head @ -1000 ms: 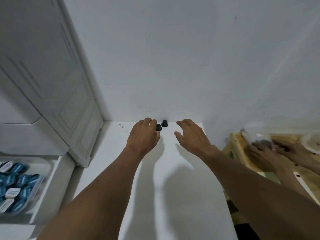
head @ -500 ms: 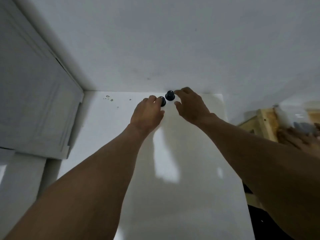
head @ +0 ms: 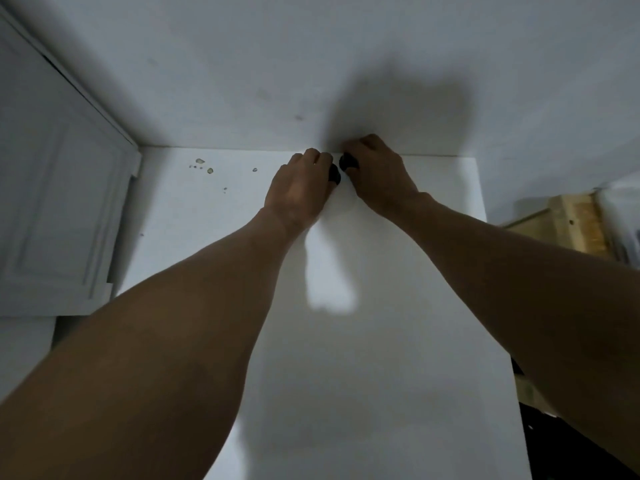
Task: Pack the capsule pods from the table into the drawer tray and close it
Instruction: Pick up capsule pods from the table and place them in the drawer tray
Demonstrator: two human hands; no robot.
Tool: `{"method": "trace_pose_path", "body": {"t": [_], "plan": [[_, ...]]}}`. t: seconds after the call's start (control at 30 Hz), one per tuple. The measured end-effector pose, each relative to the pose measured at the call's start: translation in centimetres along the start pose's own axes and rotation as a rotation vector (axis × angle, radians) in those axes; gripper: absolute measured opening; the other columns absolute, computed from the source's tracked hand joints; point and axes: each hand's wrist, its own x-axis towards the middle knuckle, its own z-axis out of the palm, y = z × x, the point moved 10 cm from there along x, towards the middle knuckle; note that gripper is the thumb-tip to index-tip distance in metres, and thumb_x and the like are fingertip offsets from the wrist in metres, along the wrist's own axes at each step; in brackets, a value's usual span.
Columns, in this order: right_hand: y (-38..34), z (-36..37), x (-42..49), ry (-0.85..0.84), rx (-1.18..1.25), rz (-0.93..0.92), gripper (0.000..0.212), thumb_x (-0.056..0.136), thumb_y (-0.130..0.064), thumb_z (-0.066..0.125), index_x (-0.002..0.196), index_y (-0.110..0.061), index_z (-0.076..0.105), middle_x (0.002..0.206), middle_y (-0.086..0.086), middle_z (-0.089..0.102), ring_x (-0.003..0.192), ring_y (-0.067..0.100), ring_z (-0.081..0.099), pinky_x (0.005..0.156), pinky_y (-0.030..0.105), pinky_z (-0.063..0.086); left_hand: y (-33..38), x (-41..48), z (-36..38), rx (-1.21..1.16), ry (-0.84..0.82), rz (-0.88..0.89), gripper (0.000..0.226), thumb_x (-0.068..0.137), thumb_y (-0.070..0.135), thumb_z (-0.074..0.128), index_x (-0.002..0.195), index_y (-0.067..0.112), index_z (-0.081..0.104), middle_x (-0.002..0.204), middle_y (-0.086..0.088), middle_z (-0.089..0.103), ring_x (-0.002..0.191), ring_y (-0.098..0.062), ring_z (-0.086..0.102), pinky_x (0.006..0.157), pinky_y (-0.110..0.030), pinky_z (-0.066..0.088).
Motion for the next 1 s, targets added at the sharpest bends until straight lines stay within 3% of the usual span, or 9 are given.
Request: {"method": "trace_pose_path", "body": {"t": [0.3, 0.47, 0.63, 0.7, 0.77, 0.87, 1.0], "plan": [[-0.5, -1.4, -2.3, 0.003, 0.017, 0.031, 0.02, 0.091, -0.006, 0.048, 0.11, -0.007, 0.055, 0.108, 0.015, 0.056, 0.084, 0.033, 0.057, 0.067, 0.03, 0.041, 1.0, -1.9, -1.9, -0.03, -0.007, -0.065, 0.015, 0.088, 0.01, 0.049, 0.1, 0.003, 0.055, 0.099, -0.016, 0.058, 0.09, -0.035, 0.052, 0.07, -0.045, 0.046], [-2.5, -5.5, -6.2, 0.061, 0.055, 0.067, 0.018, 0.091, -0.008, 0.046, 0.107, -0.009, 0.055, 0.104, 0.012, 0.056, 0.08, 0.032, 0.056, 0.072, 0.038, 0.05, 3.0, -5.1, -6.2, 0.014, 0.038, -0.063, 0.011, 0.086, 0.005, 0.047, 0.096, 0.004, 0.052, 0.092, -0.015, 0.057, 0.075, -0.03, 0.044, 0.059, -0.039, 0.039], [-5.3, -10.9, -12.1, 0.176, 0.102, 0.061, 0.02, 0.088, -0.005, 0.045, 0.103, -0.008, 0.058, 0.094, 0.01, 0.055, 0.078, 0.032, 0.055, 0.071, 0.038, 0.049, 6.4, -10.3, -11.3, 0.043, 0.055, -0.073, 0.026, 0.086, 0.005, 0.048, 0.112, 0.005, 0.051, 0.104, -0.013, 0.056, 0.086, -0.033, 0.053, 0.065, -0.039, 0.045], [-6.3, -12.6, -15.0, 0.16, 0.15, 0.099, 0.029, 0.091, -0.007, 0.043, 0.116, -0.01, 0.057, 0.108, 0.009, 0.055, 0.09, 0.029, 0.056, 0.08, 0.035, 0.048, 8.4, -12.9, -13.3, 0.04, 0.089, -0.05, 0.031, 0.086, 0.003, 0.048, 0.116, 0.007, 0.052, 0.105, -0.014, 0.055, 0.086, -0.033, 0.054, 0.066, -0.041, 0.049], [-7.6, -14.0, -18.0, 0.121, 0.157, 0.134, 0.037, 0.094, -0.01, 0.042, 0.129, -0.015, 0.051, 0.122, 0.005, 0.052, 0.104, 0.025, 0.055, 0.087, 0.031, 0.045, 10.4, -15.9, -15.3, 0.022, 0.149, -0.041, 0.032, 0.084, 0.0, 0.047, 0.112, 0.009, 0.055, 0.1, -0.014, 0.052, 0.08, -0.034, 0.053, 0.063, -0.041, 0.051], [-10.2, -16.3, -22.6, 0.148, 0.159, 0.103, 0.04, 0.094, -0.011, 0.042, 0.134, -0.017, 0.049, 0.126, 0.004, 0.05, 0.108, 0.025, 0.054, 0.088, 0.028, 0.044, 13.2, -20.8, -17.8, 0.006, 0.223, -0.027, 0.026, 0.078, -0.005, 0.047, 0.098, 0.008, 0.058, 0.092, -0.013, 0.047, 0.072, -0.032, 0.049, 0.057, -0.038, 0.049], [-13.4, -18.8, -28.2, 0.212, 0.153, 0.058, 0.029, 0.092, -0.01, 0.043, 0.116, -0.012, 0.059, 0.115, 0.003, 0.051, 0.097, 0.027, 0.056, 0.082, 0.031, 0.046, 15.1, -26.9, -20.5, -0.061, 0.297, -0.084, 0.021, 0.076, -0.005, 0.045, 0.09, 0.007, 0.055, 0.094, -0.01, 0.044, 0.074, -0.032, 0.047, 0.056, -0.038, 0.048]]}}
